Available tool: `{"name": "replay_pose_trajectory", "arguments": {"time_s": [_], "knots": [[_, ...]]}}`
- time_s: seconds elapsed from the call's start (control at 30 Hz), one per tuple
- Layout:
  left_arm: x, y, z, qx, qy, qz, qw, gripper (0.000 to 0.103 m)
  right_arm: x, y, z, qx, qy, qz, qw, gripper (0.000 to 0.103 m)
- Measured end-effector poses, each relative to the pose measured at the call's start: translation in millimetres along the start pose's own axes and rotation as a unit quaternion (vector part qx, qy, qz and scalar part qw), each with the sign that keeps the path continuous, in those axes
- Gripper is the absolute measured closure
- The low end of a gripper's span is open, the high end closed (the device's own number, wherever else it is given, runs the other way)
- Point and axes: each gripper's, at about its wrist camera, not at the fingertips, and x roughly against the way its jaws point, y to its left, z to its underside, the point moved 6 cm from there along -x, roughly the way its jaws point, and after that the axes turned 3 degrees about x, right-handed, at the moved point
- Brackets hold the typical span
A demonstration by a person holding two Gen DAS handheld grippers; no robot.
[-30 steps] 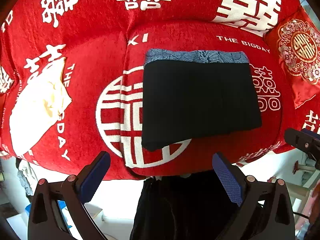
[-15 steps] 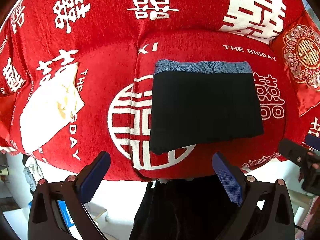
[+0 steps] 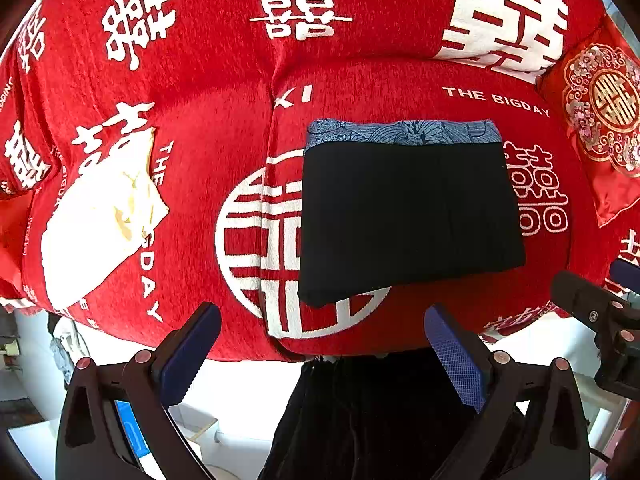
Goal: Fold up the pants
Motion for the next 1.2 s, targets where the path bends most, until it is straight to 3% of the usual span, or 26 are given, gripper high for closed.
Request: {"name": "replay_pose_trajectory", "arguments": {"time_s": [1.2], "knots": [[1.3, -3.9, -3.5, -0.012, -0.005, -0.004, 0.9999, 0.001, 1.3, 7.1, -7.3, 0.015, -0.005, 0.01, 1.0, 0.0]]}}
